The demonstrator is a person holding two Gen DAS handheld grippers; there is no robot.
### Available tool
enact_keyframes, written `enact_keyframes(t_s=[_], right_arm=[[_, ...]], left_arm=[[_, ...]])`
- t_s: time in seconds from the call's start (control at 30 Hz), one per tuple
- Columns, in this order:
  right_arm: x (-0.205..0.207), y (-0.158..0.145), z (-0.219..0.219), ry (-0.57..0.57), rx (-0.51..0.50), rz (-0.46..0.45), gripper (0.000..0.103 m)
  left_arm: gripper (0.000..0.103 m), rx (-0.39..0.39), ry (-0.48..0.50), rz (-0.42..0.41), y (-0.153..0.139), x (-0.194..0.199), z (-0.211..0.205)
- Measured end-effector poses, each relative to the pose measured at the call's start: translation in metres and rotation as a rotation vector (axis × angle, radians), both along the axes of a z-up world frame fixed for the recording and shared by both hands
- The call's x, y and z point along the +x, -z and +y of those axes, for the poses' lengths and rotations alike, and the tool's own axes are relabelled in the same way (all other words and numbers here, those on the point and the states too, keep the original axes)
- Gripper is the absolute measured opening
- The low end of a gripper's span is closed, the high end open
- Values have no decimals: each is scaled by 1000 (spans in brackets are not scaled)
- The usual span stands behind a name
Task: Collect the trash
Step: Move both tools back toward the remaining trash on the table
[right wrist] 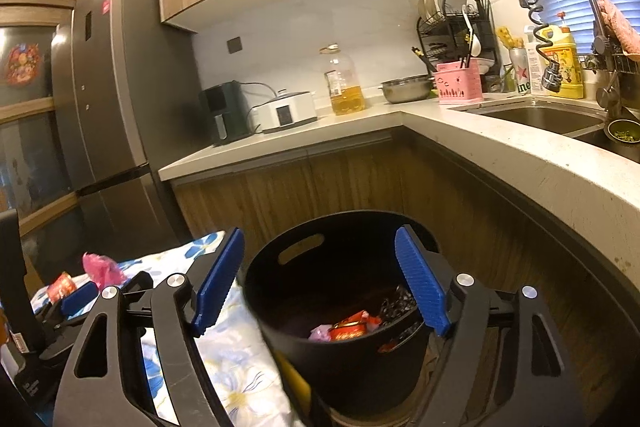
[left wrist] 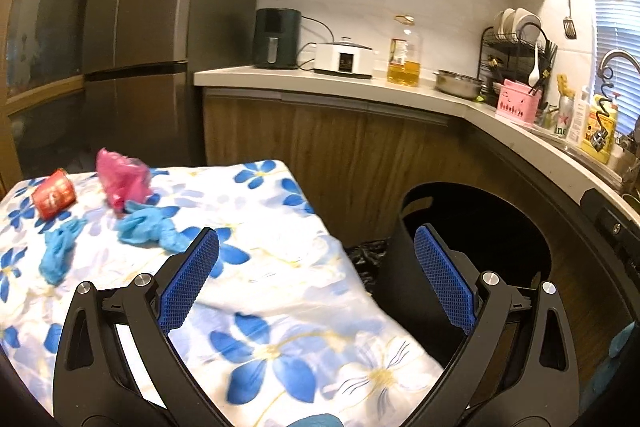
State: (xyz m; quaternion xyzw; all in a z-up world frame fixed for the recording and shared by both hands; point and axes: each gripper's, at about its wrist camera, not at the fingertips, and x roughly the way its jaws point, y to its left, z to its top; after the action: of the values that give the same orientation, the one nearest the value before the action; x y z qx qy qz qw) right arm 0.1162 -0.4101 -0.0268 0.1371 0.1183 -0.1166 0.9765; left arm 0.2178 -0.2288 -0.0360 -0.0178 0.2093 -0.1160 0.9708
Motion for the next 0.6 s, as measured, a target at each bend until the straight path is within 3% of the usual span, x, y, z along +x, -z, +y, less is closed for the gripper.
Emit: enact_keyframes(t_s=[0.6], right_arm=[[-13,-7,67,-75,-23,-16,76]], left_arm=[[97,-16,-92,-39,-12,-35,76]])
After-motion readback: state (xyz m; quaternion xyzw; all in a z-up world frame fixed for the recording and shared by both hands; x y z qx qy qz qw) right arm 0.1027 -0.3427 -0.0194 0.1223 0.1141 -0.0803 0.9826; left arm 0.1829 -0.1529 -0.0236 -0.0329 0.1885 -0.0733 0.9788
